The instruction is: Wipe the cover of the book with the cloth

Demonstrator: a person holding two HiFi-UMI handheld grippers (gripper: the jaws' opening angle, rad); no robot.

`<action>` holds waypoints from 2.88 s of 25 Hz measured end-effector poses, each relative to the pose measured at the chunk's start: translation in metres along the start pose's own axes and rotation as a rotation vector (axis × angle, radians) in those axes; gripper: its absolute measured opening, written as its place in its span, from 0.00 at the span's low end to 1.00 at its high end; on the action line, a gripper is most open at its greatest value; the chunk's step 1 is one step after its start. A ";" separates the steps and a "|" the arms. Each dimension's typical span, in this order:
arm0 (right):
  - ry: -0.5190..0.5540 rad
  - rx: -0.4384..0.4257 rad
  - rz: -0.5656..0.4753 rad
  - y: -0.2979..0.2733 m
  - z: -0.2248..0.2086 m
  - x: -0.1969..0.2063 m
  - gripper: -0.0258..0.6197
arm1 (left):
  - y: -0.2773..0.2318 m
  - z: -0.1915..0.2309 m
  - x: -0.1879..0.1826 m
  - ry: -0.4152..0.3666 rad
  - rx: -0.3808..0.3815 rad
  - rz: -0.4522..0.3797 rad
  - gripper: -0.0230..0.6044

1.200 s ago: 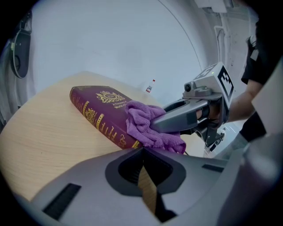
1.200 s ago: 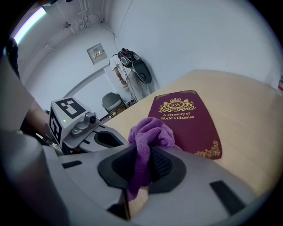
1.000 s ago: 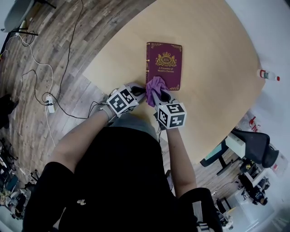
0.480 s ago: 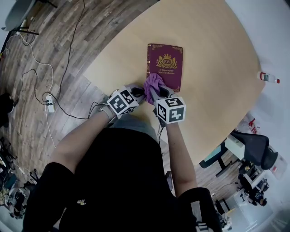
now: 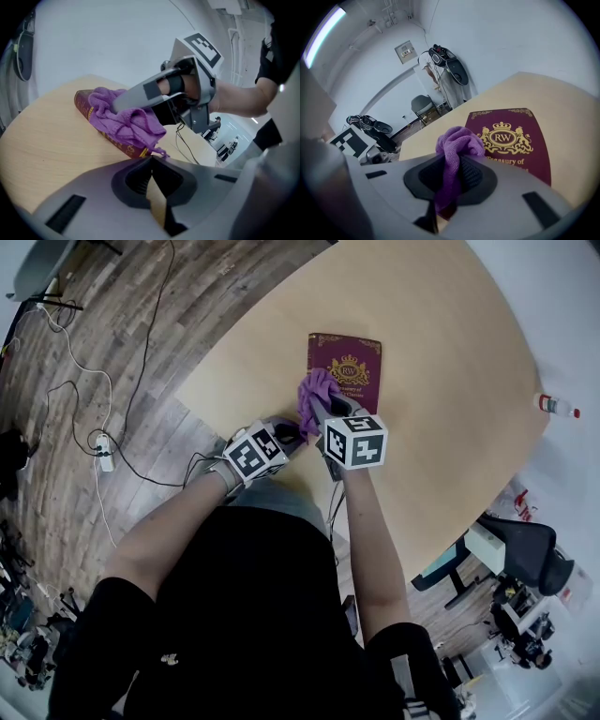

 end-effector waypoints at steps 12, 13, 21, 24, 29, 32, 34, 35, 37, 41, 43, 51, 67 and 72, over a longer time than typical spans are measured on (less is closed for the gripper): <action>-0.041 0.002 -0.016 -0.033 -0.009 -0.061 0.14 | -0.001 0.005 0.006 -0.036 -0.040 0.048 0.07; -0.045 0.004 -0.015 -0.036 -0.010 -0.065 0.14 | -0.001 0.005 0.007 -0.036 -0.042 0.050 0.07; -0.096 0.002 -0.026 -0.051 -0.016 -0.091 0.14 | -0.001 0.002 0.008 -0.043 -0.040 0.042 0.07; -0.118 -0.003 -0.033 -0.052 -0.017 -0.096 0.14 | 0.000 0.001 0.007 -0.047 -0.042 0.031 0.07; -0.171 -0.015 -0.048 -0.056 -0.019 -0.104 0.14 | 0.001 -0.001 0.007 -0.075 -0.050 0.033 0.07; -0.194 -0.011 -0.066 -0.056 -0.022 -0.109 0.14 | 0.000 -0.001 0.006 -0.084 -0.058 0.025 0.07; -0.197 -0.005 -0.074 -0.057 -0.023 -0.110 0.14 | 0.001 -0.001 0.006 -0.080 -0.059 0.014 0.07; -0.198 -0.003 -0.077 -0.058 -0.022 -0.111 0.14 | 0.001 0.000 0.006 -0.080 -0.057 0.012 0.07; -0.207 -0.003 -0.080 -0.059 -0.021 -0.111 0.14 | 0.002 -0.001 0.008 -0.089 -0.054 0.015 0.07; -0.229 -0.006 -0.089 -0.060 -0.021 -0.111 0.14 | 0.001 -0.005 0.010 -0.143 -0.068 0.037 0.07; -0.241 -0.005 -0.096 -0.060 -0.022 -0.113 0.14 | 0.000 -0.006 0.010 -0.175 -0.075 0.035 0.07; -0.365 0.027 -0.183 -0.056 -0.028 -0.119 0.14 | 0.007 -0.011 0.011 -0.179 0.002 -0.009 0.07; -0.760 0.107 -0.694 0.002 -0.058 -0.109 0.14 | 0.030 -0.019 0.024 -0.204 0.147 -0.068 0.07; -0.760 0.041 -0.885 0.057 -0.038 -0.089 0.14 | 0.047 -0.005 0.025 -0.071 0.157 -0.093 0.07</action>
Point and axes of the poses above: the fingertips, and each gripper's own axes: y backward along the fingers, z to its left, x out of its underside, the point moved 3 cm from there along y, backward along the fingers, and after that the axes turned 12 degrees about -y, right-handed, at the moved point
